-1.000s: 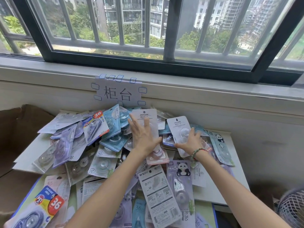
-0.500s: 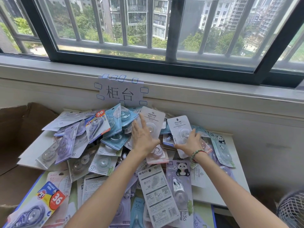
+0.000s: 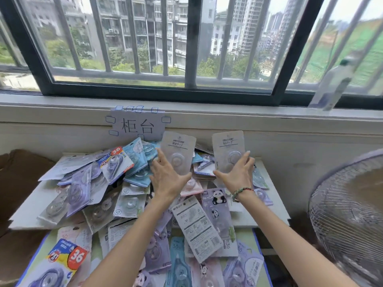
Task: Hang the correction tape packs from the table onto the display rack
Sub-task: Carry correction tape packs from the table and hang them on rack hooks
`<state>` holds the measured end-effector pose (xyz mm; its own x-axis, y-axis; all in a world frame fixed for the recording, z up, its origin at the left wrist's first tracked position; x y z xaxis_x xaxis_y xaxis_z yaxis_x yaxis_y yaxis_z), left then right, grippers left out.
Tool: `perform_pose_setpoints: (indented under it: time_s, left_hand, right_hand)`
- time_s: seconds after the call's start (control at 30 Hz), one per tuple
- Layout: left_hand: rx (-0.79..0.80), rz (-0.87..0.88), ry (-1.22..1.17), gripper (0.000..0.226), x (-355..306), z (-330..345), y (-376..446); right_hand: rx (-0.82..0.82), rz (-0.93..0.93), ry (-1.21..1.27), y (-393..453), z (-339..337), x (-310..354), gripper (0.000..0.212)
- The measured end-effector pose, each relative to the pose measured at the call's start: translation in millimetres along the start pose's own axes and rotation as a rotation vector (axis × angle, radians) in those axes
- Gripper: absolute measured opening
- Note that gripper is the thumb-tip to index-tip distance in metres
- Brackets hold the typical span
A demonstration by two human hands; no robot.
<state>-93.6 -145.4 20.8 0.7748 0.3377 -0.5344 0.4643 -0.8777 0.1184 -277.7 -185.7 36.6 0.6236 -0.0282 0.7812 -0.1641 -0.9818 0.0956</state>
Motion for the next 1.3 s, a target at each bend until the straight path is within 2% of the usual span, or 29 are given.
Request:
perform_pose_setpoints:
  time_s: [0.17, 0.37, 0.67, 0.87, 1.07, 1.3]
  left_hand:
    - [0.055, 0.135, -0.073, 0.127, -2.7, -19.2, -51.2]
    - [0.173, 0.323, -0.22, 0.129, -11.2, -38.1, -125.0]
    - [0.317, 0.654, -0.288, 0.123, -96.1, -40.5, -258.8]
    - [0.447, 0.903, -0.318, 0.125, -164.9, -30.9, -405.5]
    - [0.644, 1.097, -0.395, 0.119, -218.6, -40.7, -594.7]
    - [0.797, 1.254, -0.426, 0.116, -243.3, -64.8, -801.9]
  right_hand:
    - [-0.14, 0.047, -0.036, -81.5, -36.7, 3.9, 0.124]
    - [-0.362, 0.193, 0.048, -181.6, -94.3, -15.4, 0.121]
    - [-0.792, 0.404, -0.094, -321.0, -212.7, -74.2, 0.125]
    - [-1.05, 0.574, -0.143, -452.2, -311.0, -121.6, 0.122]
    - [-1.308, 0.732, -0.171, -610.4, -410.6, -171.3, 0.125]
    - [-1.484, 0.859, -0.24, -790.8, -501.6, -215.2, 0.127]
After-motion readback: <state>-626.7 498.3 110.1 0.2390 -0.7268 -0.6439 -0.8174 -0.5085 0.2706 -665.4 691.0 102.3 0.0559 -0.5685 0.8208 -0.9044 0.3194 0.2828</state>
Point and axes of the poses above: each hand's wrist, its own y-axis towards the middle knuckle, its own z-axis out of the palm, x = y × z, the point moved 1 cm from there along y, towards the middle knuckle, and after that the axes turned 12 degrees about y, right-handed, at the moved point
